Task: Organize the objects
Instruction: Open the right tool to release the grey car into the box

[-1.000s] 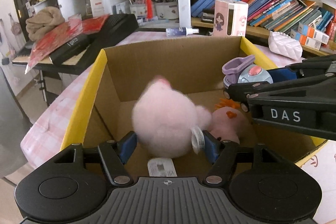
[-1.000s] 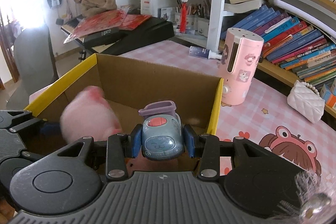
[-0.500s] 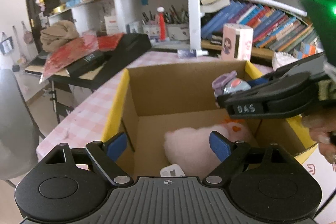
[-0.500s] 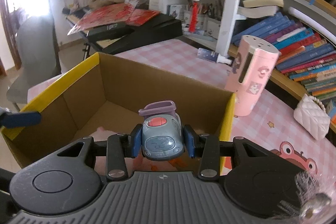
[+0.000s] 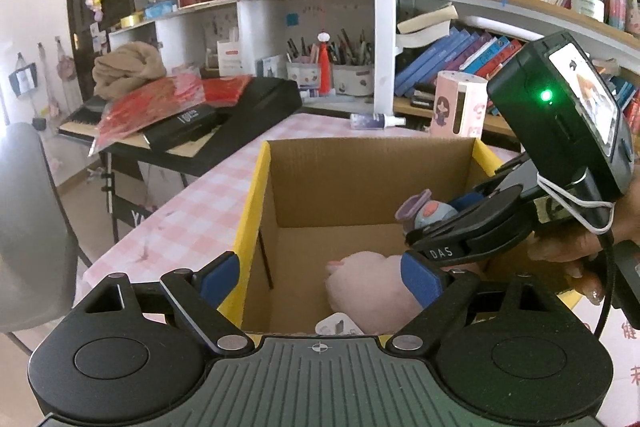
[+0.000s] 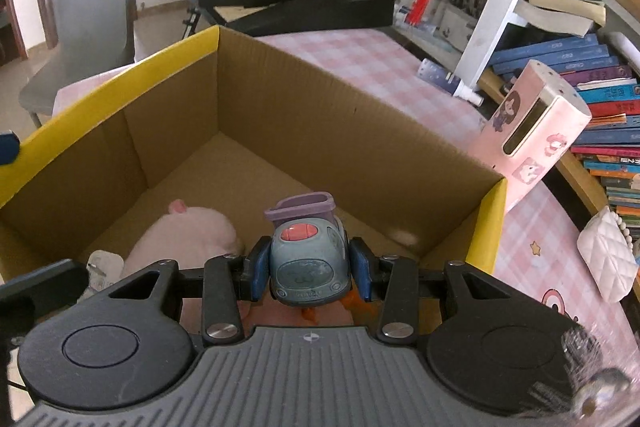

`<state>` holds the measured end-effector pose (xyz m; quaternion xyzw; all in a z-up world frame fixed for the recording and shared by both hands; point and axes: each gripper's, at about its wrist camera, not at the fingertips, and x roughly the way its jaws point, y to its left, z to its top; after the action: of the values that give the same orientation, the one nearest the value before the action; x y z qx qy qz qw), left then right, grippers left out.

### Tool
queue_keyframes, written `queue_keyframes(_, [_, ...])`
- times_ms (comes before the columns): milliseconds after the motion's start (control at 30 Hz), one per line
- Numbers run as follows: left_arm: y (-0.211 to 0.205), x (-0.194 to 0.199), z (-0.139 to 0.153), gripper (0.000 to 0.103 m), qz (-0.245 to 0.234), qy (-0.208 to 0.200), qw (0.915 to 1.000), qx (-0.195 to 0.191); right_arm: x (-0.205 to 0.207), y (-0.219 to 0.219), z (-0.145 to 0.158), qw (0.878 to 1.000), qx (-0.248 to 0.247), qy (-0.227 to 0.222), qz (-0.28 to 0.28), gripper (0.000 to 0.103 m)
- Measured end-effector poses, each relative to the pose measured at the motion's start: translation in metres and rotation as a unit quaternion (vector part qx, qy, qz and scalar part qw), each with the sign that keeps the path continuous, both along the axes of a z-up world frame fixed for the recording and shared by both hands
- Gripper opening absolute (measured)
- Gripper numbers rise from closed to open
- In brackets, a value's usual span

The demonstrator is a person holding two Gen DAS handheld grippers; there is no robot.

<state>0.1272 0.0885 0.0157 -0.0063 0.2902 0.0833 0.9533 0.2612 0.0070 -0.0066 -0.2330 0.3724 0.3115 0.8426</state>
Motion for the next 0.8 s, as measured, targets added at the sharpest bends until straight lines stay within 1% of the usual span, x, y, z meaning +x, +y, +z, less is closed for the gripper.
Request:
queue_keyframes(167, [0.004,-0.006,0.003,0.09,0.007,-0.008,0.9999,-0.006,-0.002,0.0,0.001,1.0,-0.002,-0.003,-0.003,0.039])
queue_keyframes(300, [0.005,-0.012,0.008,0.09,0.009,-0.018,0.9998,-0.009,-0.009,-0.009,0.011,0.999,0.025,-0.016,-0.014,0.046])
queue_keyframes(467, [0.005,-0.02,0.013,0.091,0.003,-0.031,0.9995,-0.011,-0.03,-0.026,0.029,0.997,0.064,-0.035,-0.041,0.047])
queue_keyframes(633, [0.003,-0.03,0.017,0.091,-0.002,-0.04,0.9991,-0.009,-0.055,-0.042,0.045,0.991,0.099,-0.055,-0.075,0.049])
queue_keyframes(733, [0.004,-0.038,0.02,0.091,0.001,-0.045,0.9989,-0.01,-0.072,-0.05,0.054,0.985,0.117,-0.074,-0.1,0.053])
queue_keyframes(800, [0.006,-0.044,0.02,0.091,0.006,-0.043,0.999,-0.011,-0.083,-0.056,0.059,0.981,0.125,-0.09,-0.117,0.059])
